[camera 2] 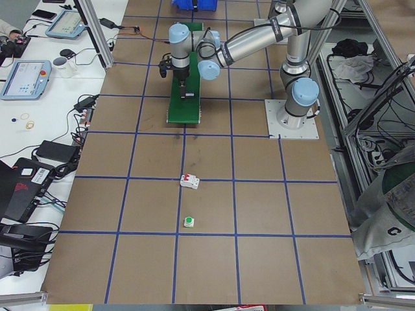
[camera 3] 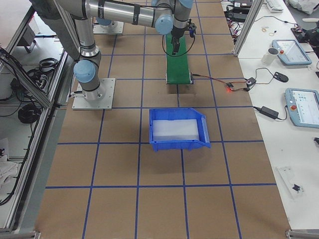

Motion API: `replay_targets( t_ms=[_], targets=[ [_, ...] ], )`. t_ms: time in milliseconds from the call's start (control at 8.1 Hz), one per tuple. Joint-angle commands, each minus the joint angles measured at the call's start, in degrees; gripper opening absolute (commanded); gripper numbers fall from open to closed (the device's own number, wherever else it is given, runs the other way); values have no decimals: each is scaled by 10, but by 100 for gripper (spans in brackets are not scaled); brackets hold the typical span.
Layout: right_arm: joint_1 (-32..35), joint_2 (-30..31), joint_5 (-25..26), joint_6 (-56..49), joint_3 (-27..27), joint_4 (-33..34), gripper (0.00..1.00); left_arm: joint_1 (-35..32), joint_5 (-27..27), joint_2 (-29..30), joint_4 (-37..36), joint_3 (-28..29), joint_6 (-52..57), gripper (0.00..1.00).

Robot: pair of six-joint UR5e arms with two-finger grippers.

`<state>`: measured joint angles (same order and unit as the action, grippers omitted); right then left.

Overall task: Move capacitor from left to right
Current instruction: 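Lower the capacitor onto the belt and open the left gripper, then raise the left gripper away while the right gripper waits at the belt end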

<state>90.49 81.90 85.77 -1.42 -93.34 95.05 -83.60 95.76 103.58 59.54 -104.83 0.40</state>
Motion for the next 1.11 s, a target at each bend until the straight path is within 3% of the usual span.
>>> replay_targets(
  t_ms=[0,494,617,864,988],
  targets=[
    [0,0,-3,-6,1,1,100,0,2,-25,7,67,-3,100],
    [-10,-7,-10,-38,-3,0,99,6,1,-34,15,99,12,100],
    [-24,-10,-13,-45,-22,9,94,6,1,-41,15,99,15,100],
    [-57,-14,-13,-85,-70,77,98,6,5,-48,15,100,20,100],
    [-63,-14,-27,-86,-78,77,98,6,43,-49,15,99,20,100]
  ],
)
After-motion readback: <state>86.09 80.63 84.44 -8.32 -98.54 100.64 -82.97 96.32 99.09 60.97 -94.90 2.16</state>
